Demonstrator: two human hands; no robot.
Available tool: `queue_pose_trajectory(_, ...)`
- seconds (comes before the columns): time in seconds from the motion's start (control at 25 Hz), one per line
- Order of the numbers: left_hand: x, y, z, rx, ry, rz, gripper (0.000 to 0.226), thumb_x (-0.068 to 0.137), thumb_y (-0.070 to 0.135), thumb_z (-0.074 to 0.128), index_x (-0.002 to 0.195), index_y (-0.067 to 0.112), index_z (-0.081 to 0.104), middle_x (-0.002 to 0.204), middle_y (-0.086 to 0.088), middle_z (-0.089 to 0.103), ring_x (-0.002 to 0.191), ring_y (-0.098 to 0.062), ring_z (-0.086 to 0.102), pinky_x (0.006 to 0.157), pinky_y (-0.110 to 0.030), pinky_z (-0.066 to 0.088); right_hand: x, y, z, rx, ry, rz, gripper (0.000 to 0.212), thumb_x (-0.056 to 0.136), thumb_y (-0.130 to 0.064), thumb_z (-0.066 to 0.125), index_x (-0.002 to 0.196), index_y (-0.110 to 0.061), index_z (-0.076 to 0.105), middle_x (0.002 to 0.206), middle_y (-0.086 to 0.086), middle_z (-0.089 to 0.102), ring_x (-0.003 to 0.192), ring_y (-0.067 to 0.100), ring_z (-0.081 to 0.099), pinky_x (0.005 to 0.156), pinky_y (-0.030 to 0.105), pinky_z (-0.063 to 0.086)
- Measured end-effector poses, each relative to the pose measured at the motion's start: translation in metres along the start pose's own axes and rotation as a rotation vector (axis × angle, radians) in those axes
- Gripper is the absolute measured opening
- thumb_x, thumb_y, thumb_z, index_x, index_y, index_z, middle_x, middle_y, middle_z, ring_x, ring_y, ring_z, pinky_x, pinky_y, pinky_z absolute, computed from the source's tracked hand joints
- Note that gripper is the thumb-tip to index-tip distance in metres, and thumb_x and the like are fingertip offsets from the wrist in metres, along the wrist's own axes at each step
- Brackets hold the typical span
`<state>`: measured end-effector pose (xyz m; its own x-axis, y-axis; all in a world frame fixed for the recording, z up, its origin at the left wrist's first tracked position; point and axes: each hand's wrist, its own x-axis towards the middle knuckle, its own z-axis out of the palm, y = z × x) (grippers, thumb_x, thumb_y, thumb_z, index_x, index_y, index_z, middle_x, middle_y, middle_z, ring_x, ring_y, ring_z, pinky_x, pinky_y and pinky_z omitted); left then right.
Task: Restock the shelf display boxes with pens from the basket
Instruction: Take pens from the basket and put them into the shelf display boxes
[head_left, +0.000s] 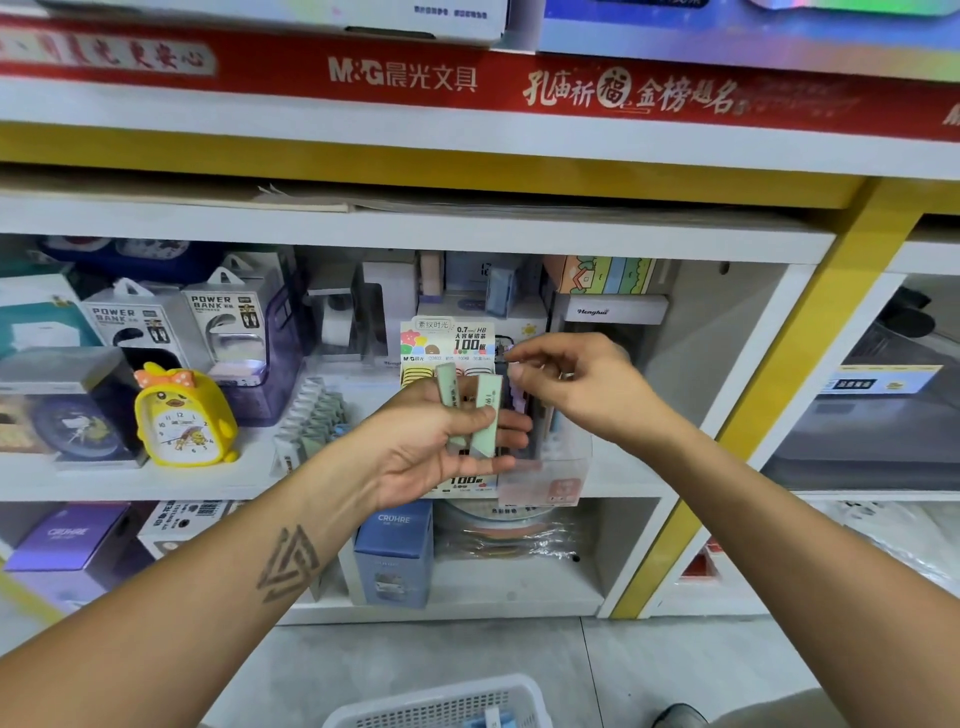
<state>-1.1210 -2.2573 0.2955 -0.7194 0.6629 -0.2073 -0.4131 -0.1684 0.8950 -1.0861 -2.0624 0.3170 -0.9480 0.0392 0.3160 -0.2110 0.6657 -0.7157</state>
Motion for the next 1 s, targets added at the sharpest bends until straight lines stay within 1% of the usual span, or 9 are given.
queue_pose_trajectory(0.12, -0.001, -0.002, 0.004, 0.004, -0.076, 0.004, 0.027, 0.092, -0.012, 0.051, 0.117, -0.008, 0.062, 0.112, -0.034, 0.066, 0.103, -0.045, 0.067, 0.082, -0.051, 0.058, 0.001, -0.006, 0.002, 0.161, -0.06, 0.079, 0.012, 0.085, -0.02, 0.08, 0.093, -0.012, 0.078, 0.077, 0.003, 0.073, 0.065, -0.001, 0.059, 0.061, 0.012, 0.048)
queue_pose_trajectory(0.24, 0.001, 0.0, 0.005, -0.06, -0.112, -0.013, 0.03, 0.092, -0.009, 0.052, 0.121, -0.01, 0.061, 0.116, -0.037, 0.063, 0.109, -0.047, 0.064, 0.089, -0.054, 0.055, 0.003, -0.006, -0.002, 0.419, -0.06, 0.156, 0.014, 0.086, -0.008, 0.076, 0.095, 0.002, 0.072, 0.071, 0.008, 0.071, 0.061, 0.01, 0.062, 0.057, 0.02, 0.049)
queue_pose_trajectory(0.36, 0.003, 0.001, 0.002, -0.057, -0.113, -0.022, 0.031, 0.094, -0.004, 0.053, 0.123, -0.011, 0.058, 0.114, -0.036, 0.064, 0.105, -0.045, 0.067, 0.085, -0.047, 0.058, 0.003, -0.001, -0.012, 0.582, -0.014, 0.179, 0.016, 0.09, 0.0, 0.069, 0.105, 0.005, 0.066, 0.079, 0.018, 0.074, 0.063, 0.021, 0.068, 0.063, 0.03, 0.058)
queue_pose_trajectory(0.48, 0.005, 0.001, 0.002, 0.016, -0.012, 0.047, 0.02, 0.096, -0.003, 0.053, 0.112, -0.009, 0.062, 0.094, -0.026, 0.07, 0.075, -0.029, 0.07, 0.062, -0.03, 0.058, 0.0, 0.003, -0.022, 0.507, -0.035, 0.163, 0.012, 0.087, 0.002, 0.071, 0.099, 0.0, 0.071, 0.085, 0.021, 0.075, 0.069, 0.022, 0.071, 0.069, 0.03, 0.061)
queue_pose_trajectory(0.6, 0.007, 0.002, 0.002, 0.044, 0.069, 0.129, 0.011, 0.095, 0.0, 0.057, 0.102, -0.004, 0.064, 0.076, -0.019, 0.067, 0.053, -0.017, 0.054, 0.041, -0.02, 0.039, -0.003, 0.004, -0.029, 0.378, -0.156, 0.124, 0.014, 0.079, -0.001, 0.081, 0.09, 0.0, 0.072, 0.079, 0.012, 0.073, 0.07, 0.016, 0.067, 0.062, 0.02, 0.053)
queue_pose_trajectory(0.68, 0.008, 0.001, 0.002, 0.101, 0.07, 0.14, 0.012, 0.094, 0.004, 0.06, 0.102, -0.003, 0.065, 0.071, -0.015, 0.063, 0.047, -0.013, 0.045, 0.037, -0.018, 0.029, -0.005, 0.003, -0.027, 0.33, -0.259, 0.122, 0.019, 0.077, -0.003, 0.083, 0.09, 0.001, 0.07, 0.077, 0.007, 0.07, 0.069, 0.013, 0.063, 0.062, 0.02, 0.051)
queue_pose_trajectory(0.76, 0.009, -0.001, 0.005, 0.145, 0.06, 0.138, 0.01, 0.094, 0.008, 0.062, 0.098, 0.0, 0.065, 0.068, -0.011, 0.059, 0.044, -0.011, 0.038, 0.037, -0.017, 0.022, -0.006, 0.001, -0.021, 0.335, -0.318, 0.123, 0.026, 0.077, -0.003, 0.083, 0.096, 0.001, 0.066, 0.079, 0.011, 0.067, 0.068, 0.015, 0.06, 0.062, 0.023, 0.05)
queue_pose_trajectory(0.92, 0.008, 0.004, 0.004, 0.126, 0.137, 0.147, 0.011, 0.092, 0.016, 0.065, 0.1, 0.008, 0.063, 0.063, -0.004, 0.053, 0.041, -0.009, 0.031, 0.038, -0.016, 0.015, -0.006, -0.005, -0.015, 0.403, -0.343, 0.116, 0.057, 0.08, -0.001, 0.081, 0.13, -0.017, 0.059, 0.082, 0.016, 0.062, 0.069, 0.021, 0.061, 0.062, 0.025, 0.052)
queue_pose_trajectory(1.0, 0.006, 0.014, -0.003, 0.11, 0.217, 0.117, 0.014, 0.092, 0.026, 0.064, 0.097, 0.013, 0.06, 0.06, 0.0, 0.048, 0.043, -0.009, 0.029, 0.041, -0.018, 0.012, -0.003, -0.008, -0.01, 0.374, -0.319, 0.111, 0.059, 0.081, -0.003, 0.08, 0.134, -0.021, 0.06, 0.09, 0.025, 0.063, 0.073, 0.03, 0.067, 0.069, 0.029, 0.057)
